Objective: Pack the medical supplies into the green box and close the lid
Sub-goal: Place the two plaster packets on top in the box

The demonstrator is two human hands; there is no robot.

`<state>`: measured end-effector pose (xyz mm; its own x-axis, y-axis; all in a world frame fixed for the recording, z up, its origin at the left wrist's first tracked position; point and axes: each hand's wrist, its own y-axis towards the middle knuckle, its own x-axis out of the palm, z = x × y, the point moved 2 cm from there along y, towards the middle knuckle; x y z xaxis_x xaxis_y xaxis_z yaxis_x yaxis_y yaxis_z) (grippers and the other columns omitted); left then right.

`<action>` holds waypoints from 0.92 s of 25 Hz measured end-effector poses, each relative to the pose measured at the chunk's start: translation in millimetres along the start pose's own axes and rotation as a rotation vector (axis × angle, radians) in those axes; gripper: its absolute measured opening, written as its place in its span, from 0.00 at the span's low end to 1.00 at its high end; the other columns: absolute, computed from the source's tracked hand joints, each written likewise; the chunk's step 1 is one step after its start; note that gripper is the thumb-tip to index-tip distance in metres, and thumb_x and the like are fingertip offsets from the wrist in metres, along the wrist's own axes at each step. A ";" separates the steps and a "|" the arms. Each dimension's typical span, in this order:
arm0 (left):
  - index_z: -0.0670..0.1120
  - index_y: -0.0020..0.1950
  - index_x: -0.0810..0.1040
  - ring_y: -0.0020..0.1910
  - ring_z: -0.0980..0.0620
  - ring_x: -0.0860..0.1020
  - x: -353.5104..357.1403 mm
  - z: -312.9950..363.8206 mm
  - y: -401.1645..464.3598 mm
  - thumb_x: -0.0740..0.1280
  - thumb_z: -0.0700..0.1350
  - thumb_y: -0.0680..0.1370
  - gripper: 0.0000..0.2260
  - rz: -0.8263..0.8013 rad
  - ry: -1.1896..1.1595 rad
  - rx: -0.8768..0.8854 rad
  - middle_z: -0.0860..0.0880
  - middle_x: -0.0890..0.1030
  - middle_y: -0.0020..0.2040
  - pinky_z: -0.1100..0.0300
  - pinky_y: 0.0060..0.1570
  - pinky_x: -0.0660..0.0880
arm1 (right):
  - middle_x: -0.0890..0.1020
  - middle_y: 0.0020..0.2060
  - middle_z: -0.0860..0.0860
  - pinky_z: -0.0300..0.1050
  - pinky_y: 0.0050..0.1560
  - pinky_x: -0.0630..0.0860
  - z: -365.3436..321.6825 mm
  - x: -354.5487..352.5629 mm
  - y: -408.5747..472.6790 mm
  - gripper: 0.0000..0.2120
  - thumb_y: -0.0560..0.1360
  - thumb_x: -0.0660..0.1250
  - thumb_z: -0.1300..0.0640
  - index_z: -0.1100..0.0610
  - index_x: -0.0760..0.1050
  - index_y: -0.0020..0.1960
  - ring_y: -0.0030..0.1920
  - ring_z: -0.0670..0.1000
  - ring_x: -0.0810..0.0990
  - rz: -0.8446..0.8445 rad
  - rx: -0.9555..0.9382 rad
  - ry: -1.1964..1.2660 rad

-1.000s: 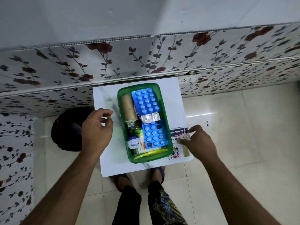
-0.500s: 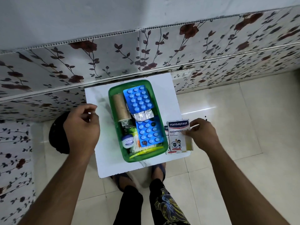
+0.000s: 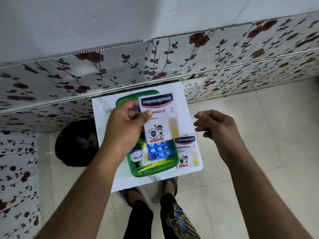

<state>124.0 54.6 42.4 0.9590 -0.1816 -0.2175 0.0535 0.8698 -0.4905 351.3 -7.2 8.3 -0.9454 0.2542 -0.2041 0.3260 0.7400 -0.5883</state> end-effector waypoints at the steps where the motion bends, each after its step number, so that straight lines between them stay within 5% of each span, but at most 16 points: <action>1: 0.48 0.48 0.79 0.42 0.50 0.86 -13.0 -5.5 2.4 0.70 0.39 0.76 0.04 0.072 -0.012 -0.021 0.50 0.87 0.41 0.47 0.46 0.82 | 0.84 0.41 0.51 0.41 0.37 0.72 21.7 -4.4 8.0 0.11 0.73 0.73 0.51 0.57 0.80 0.52 0.42 0.53 0.82 0.106 0.042 -0.166; 4: 0.46 0.54 0.76 0.45 0.45 0.85 -37.8 -21.2 7.5 0.70 0.37 0.76 0.10 0.213 0.014 -0.060 0.47 0.85 0.43 0.46 0.45 0.82 | 0.78 0.55 0.54 0.48 0.48 0.75 81.7 1.1 16.4 0.32 0.67 0.76 0.43 0.51 0.69 0.66 0.54 0.56 0.80 0.063 0.190 -0.716; 6: 0.51 0.55 0.73 0.44 0.48 0.84 -34.7 -25.8 16.1 0.72 0.36 0.74 0.15 0.218 0.086 -0.024 0.48 0.83 0.43 0.45 0.46 0.82 | 0.77 0.57 0.54 0.51 0.50 0.77 98.5 12.5 18.7 0.35 0.65 0.77 0.43 0.50 0.67 0.67 0.54 0.56 0.80 0.047 0.182 -0.796; 9: 0.52 0.56 0.69 0.41 0.54 0.82 -10.7 -28.0 29.7 0.73 0.38 0.73 0.19 0.157 0.325 0.102 0.53 0.81 0.42 0.56 0.40 0.80 | 0.80 0.52 0.51 0.50 0.46 0.78 99.0 18.7 21.4 0.28 0.65 0.76 0.45 0.48 0.72 0.62 0.48 0.53 0.81 0.102 0.136 -0.759; 14: 0.47 0.63 0.75 0.56 0.43 0.76 -0.9 -36.2 31.9 0.72 0.54 0.73 0.21 0.278 0.912 0.377 0.45 0.76 0.58 0.48 0.51 0.74 | 0.82 0.43 0.47 0.46 0.40 0.75 92.0 12.9 22.2 0.16 0.70 0.73 0.52 0.49 0.75 0.56 0.43 0.51 0.81 0.145 0.125 -0.651; 18: 0.53 0.69 0.73 0.68 0.46 0.68 2.5 -48.2 23.8 0.63 0.71 0.68 0.35 0.022 1.239 0.520 0.53 0.74 0.69 0.45 0.58 0.63 | 0.81 0.38 0.45 0.42 0.34 0.72 76.6 2.8 19.7 0.06 0.74 0.70 0.57 0.52 0.77 0.51 0.42 0.53 0.82 0.183 0.085 -0.490; 23: 0.55 0.72 0.69 0.70 0.47 0.65 -4.3 -49.1 37.3 0.65 0.70 0.68 0.36 0.002 1.293 0.473 0.53 0.70 0.74 0.45 0.60 0.60 | 0.84 0.43 0.55 0.44 0.35 0.77 24.1 -13.8 -0.4 0.07 0.75 0.70 0.62 0.54 0.78 0.51 0.40 0.53 0.84 0.305 -0.010 -0.163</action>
<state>108.2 65.3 -16.4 0.0345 -0.2467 -0.9685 0.3909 0.8952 -0.2141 364.2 -26.0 -7.5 -0.7912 0.3627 -0.4924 0.5931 0.6513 -0.4733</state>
